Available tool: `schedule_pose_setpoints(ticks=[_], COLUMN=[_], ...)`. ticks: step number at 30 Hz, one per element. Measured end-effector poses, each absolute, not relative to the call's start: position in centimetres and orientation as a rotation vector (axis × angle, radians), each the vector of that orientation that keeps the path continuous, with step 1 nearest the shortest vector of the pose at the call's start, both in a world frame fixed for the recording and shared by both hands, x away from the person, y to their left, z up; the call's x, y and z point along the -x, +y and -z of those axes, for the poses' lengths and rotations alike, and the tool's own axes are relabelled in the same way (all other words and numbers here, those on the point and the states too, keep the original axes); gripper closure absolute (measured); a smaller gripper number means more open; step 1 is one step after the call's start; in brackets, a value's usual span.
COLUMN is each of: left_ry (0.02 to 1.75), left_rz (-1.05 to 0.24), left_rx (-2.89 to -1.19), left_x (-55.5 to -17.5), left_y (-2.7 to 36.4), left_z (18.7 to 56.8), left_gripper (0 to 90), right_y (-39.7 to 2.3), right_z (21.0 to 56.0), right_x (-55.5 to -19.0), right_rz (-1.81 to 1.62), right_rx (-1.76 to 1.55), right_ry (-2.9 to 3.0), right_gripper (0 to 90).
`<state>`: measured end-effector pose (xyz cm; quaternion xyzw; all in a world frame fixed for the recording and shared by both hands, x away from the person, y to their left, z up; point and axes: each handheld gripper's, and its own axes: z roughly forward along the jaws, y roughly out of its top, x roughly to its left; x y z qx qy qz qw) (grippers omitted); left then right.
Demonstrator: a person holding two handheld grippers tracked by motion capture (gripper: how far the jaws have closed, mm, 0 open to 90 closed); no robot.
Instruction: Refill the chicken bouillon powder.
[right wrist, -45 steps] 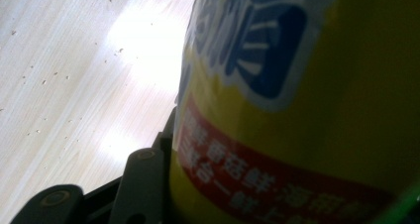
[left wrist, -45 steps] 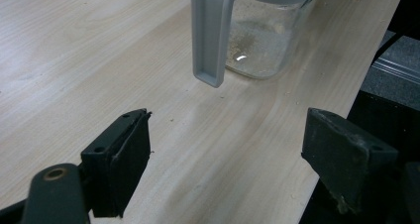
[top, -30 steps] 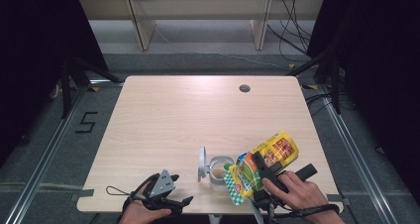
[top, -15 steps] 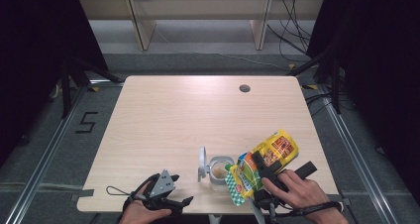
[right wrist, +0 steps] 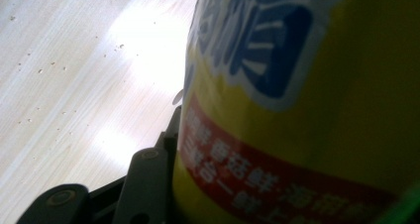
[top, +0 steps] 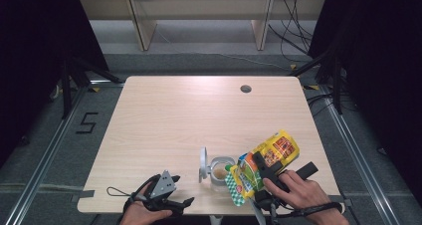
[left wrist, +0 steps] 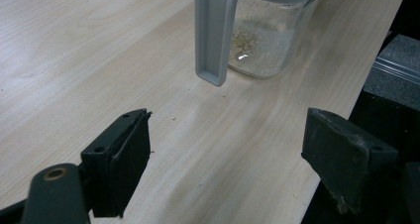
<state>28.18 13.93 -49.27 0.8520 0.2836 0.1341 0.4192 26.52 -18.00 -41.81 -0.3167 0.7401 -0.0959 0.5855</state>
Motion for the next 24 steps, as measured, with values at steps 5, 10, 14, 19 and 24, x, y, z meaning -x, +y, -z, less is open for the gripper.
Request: schedule_pose_setpoints(ticks=[5,10,14,19,24], left_ry=[0.711,0.712,0.713,0.680,0.683], left_rz=[-0.324,-0.336,-0.319,-0.349,-0.345], left_rx=[-2.123,-2.134,-2.121,-2.140,-2.135], left_x=[-28.10,-28.18,-28.09,-28.28,-28.25], left_y=[13.83,13.88,13.82,13.94,13.91], left_z=[49.30,49.30,49.29,49.26,49.28], left_gripper=[18.3,18.3,18.3,18.3,18.3], right_y=[-18.10,-18.19,-18.23,-18.26,-18.31], right_z=[41.79,41.65,41.67,41.72,41.51], right_x=[-26.55,-26.61,-26.62,-26.57,-26.69], right_rz=[0.216,0.225,0.223,0.223,0.233], right_rx=[0.735,0.743,0.744,0.746,0.771], right_ry=[1.735,1.729,1.732,1.732,1.723], right_gripper=[59.2,59.2,59.2,59.2,59.2])
